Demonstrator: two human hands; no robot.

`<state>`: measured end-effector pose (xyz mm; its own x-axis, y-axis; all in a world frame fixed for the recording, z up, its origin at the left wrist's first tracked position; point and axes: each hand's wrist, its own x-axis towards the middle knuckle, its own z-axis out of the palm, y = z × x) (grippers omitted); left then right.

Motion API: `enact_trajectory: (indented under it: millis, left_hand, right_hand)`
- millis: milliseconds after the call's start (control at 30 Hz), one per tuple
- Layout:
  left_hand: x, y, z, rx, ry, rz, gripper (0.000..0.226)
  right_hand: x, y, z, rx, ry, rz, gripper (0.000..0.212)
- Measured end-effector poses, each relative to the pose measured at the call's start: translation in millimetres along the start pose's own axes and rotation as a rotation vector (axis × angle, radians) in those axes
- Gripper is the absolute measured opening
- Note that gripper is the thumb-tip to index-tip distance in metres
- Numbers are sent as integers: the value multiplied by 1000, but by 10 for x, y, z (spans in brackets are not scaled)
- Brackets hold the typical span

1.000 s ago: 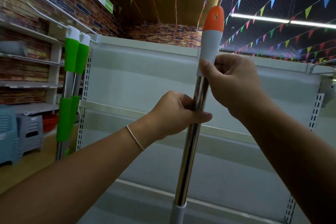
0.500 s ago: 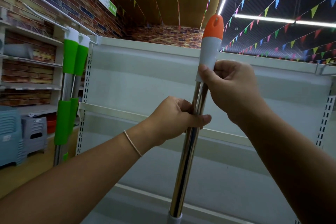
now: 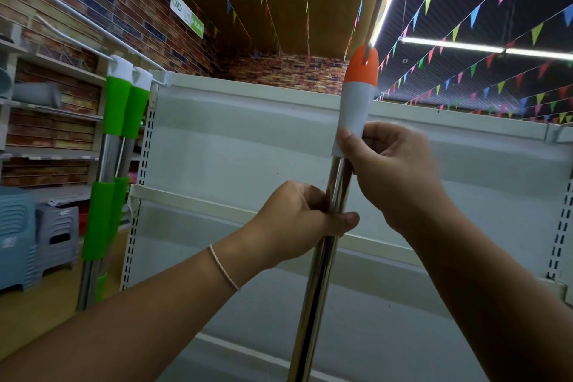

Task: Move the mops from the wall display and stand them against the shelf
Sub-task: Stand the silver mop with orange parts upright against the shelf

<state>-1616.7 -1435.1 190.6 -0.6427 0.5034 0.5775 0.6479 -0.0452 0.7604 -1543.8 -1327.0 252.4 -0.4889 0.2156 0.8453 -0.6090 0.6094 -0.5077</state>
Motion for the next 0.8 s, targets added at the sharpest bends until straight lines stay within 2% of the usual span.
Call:
enact_trajectory:
  millis: [233,433,800]
  left_hand:
    - [126,-204,108,25,1,-73,24]
    - [323,-349,188,95,28,-67,55]
    - [625,-653,363,294,148,-18,49]
  right_hand:
    - [44,316,32,-47,-15,45,19]
    - [257,627,98,-111,-34,119,21]
    - [491,1012,170,-115,-29,159,26]
